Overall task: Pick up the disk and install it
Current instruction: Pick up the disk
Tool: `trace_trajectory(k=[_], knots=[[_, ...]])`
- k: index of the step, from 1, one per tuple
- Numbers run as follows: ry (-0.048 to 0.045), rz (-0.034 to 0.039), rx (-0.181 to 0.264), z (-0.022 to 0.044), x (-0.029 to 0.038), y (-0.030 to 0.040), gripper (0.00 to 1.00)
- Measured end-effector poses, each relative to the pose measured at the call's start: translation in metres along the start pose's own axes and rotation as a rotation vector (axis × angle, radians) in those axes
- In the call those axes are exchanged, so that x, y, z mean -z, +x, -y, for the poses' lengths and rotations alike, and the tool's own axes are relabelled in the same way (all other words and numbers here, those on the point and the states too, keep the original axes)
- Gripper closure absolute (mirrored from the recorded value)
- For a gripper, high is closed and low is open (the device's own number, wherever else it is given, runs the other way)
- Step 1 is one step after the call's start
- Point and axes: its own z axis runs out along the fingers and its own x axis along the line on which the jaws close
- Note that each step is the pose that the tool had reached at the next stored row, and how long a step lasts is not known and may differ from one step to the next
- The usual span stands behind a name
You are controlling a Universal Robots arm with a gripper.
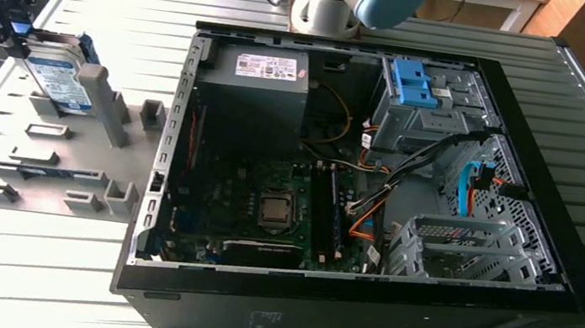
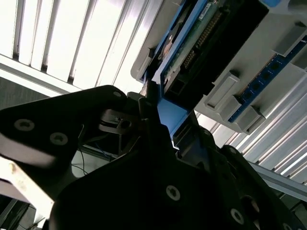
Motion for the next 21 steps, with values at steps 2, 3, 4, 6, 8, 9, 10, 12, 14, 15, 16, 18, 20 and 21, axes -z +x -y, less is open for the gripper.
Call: trace_trajectory(k=[2, 3, 4, 6, 8, 9, 10, 12, 14, 15, 16, 18, 20, 21], knots=[[0.0001, 0.0000, 0.000, 0.0000, -0.0001, 0.0000, 0.63], [0.0002, 0.0000, 0.000, 0.0000, -0.0002, 0.0000, 0.62], [0.0002, 0.0000, 0.000, 0.0000, -0.0002, 0.0000, 0.62], [0.0001, 0.0000, 0.000, 0.0000, -0.0004, 0.0000, 0.55], [0.0003, 0.0002, 0.000, 0.0001, -0.0011, 0.0000, 0.55], [0.0004, 0.0003, 0.001, 0.0001, -0.0018, 0.0000, 0.55], [0.0001, 0.0000, 0.002, 0.0001, -0.0024, 0.0001, 0.55], [0.0000, -0.0004, 0.002, 0.0001, -0.0036, 0.0001, 0.55], [0.0001, -0.0004, 0.002, 0.0002, -0.0051, 0.0001, 0.55], [-0.0001, -0.0005, 0.002, 0.0002, -0.0055, 0.0001, 0.55], [-0.0002, -0.0006, 0.002, 0.0002, -0.0055, 0.0001, 0.55], [-0.0002, -0.0005, 0.002, 0.0002, -0.0056, 0.0001, 0.57], [0.0000, -0.0005, 0.002, 0.0002, -0.0058, 0.0001, 0.64], [0.0000, -0.0005, 0.002, 0.0002, -0.0058, 0.0001, 0.64]])
